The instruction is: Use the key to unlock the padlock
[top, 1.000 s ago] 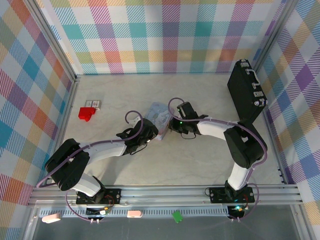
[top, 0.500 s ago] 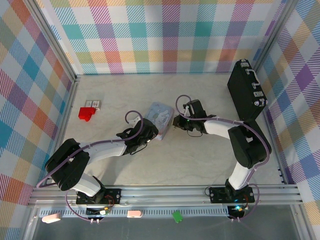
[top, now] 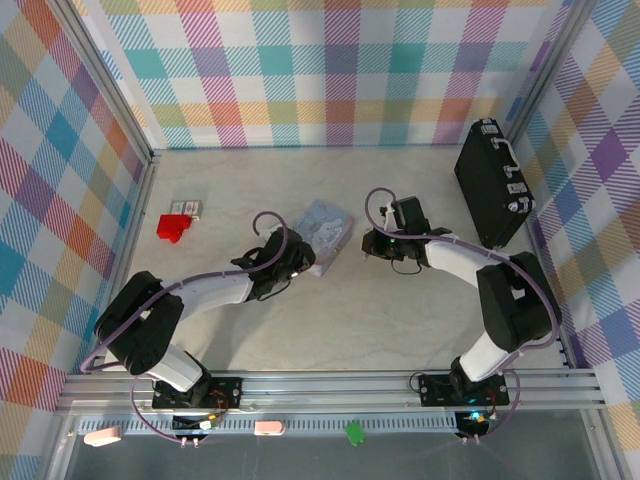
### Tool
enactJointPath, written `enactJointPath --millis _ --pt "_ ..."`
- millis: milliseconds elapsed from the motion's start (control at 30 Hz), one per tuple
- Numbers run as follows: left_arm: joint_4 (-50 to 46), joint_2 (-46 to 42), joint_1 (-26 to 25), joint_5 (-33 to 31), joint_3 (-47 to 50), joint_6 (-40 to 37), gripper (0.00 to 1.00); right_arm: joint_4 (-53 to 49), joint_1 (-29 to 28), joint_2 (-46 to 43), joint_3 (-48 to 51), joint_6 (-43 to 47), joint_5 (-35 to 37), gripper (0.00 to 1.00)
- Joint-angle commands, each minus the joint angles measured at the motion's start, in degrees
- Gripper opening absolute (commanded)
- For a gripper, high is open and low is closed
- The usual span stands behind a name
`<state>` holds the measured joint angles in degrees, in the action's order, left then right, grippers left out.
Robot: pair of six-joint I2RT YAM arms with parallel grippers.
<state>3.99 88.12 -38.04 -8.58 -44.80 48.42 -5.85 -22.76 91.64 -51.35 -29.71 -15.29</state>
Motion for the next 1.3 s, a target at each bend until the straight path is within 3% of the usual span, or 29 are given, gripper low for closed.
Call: enactJointPath --millis 0,233,467,600,900,1267 --pt "-8.99 4.98 3.85 1.15 -2.03 -12.15 0.41 -6.76 0.35 -2.96 -0.05 6.51 0.42 0.00" --pt "-8.29 14.10 11.07 10.62 -11.72 -17.79 0.40 -8.86 0.35 -4.20 3.30 8.34 0.92 0.00" --pt "-9.90 17.31 17.23 11.06 -20.18 -19.32 0.41 -11.51 0.35 1.26 0.75 10.23 -4.31 0.00" --pt "0.03 8.98 18.53 13.92 -13.88 -19.31 0.44 -12.45 0.13 3.79 -0.84 10.25 -5.28 0.00" --pt "-0.21 -10.41 19.22 12.14 -0.25 -22.90 0.48 -13.88 -1.91 9.38 -3.70 10.82 -5.37 0.01" --pt "-7.63 -28.05 20.60 5.16 9.36 -26.13 0.56 -15.40 -2.22 10.33 -4.93 10.82 -2.88 0.23"
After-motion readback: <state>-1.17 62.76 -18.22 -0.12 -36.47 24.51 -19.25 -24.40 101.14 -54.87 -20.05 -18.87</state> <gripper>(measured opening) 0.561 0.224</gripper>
